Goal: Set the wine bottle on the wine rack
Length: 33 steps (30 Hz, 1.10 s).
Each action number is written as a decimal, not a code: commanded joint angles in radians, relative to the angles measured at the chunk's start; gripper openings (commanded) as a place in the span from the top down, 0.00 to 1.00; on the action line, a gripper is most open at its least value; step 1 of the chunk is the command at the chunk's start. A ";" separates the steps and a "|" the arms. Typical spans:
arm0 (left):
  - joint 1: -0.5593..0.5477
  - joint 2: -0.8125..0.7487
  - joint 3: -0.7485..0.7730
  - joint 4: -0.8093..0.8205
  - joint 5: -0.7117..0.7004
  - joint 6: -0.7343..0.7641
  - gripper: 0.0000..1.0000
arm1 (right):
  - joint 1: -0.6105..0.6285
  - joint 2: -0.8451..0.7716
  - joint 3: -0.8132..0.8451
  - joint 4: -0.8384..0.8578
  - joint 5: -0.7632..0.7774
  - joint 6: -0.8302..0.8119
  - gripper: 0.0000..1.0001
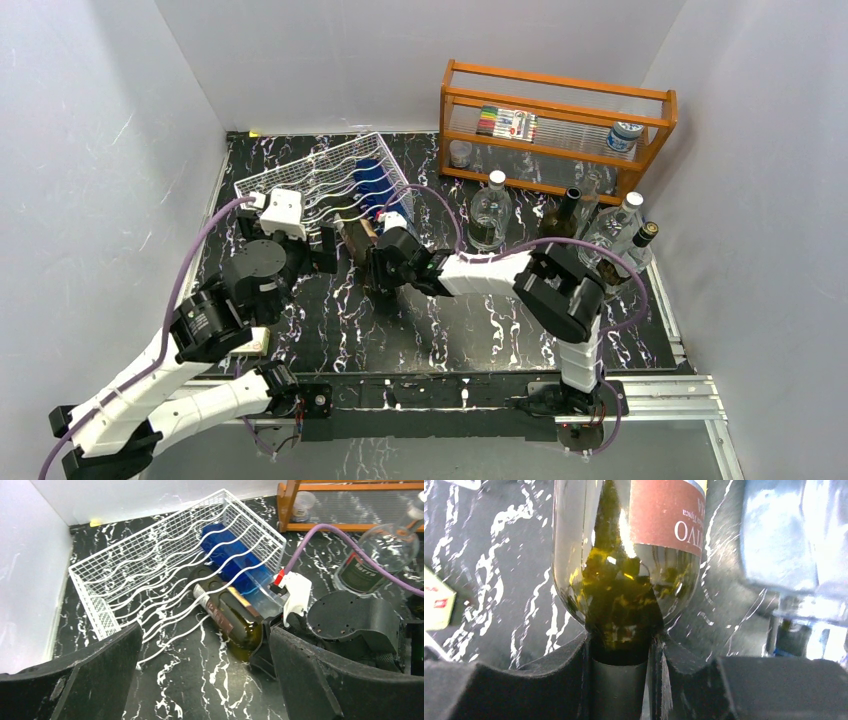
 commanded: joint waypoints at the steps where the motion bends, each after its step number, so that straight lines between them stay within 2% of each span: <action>1: 0.000 0.028 0.058 -0.014 -0.083 0.085 0.02 | -0.003 0.023 0.109 0.234 0.133 -0.053 1.00; 5: 0.000 0.037 0.094 -0.013 -0.113 0.125 0.02 | -0.008 0.090 0.203 0.175 0.200 -0.055 1.00; 14: 0.001 0.043 0.155 -0.014 -0.169 0.234 0.02 | -0.033 0.204 0.328 0.156 0.190 -0.048 1.00; 22: 0.001 0.023 0.149 -0.015 -0.158 0.246 0.02 | -0.037 0.252 0.399 0.122 0.196 -0.148 1.00; 26: 0.000 0.036 0.155 -0.040 -0.152 0.235 0.02 | -0.045 0.299 0.466 0.056 0.176 -0.155 0.92; 27: 0.001 0.056 0.179 -0.074 -0.147 0.217 0.02 | -0.048 0.319 0.490 0.031 0.163 -0.160 0.85; 29: 0.002 0.066 0.185 -0.083 -0.140 0.216 0.02 | -0.049 0.329 0.503 0.021 0.159 -0.159 0.79; 33: 0.000 0.066 0.178 -0.084 -0.123 0.211 0.02 | -0.054 0.346 0.524 0.008 0.150 -0.151 0.77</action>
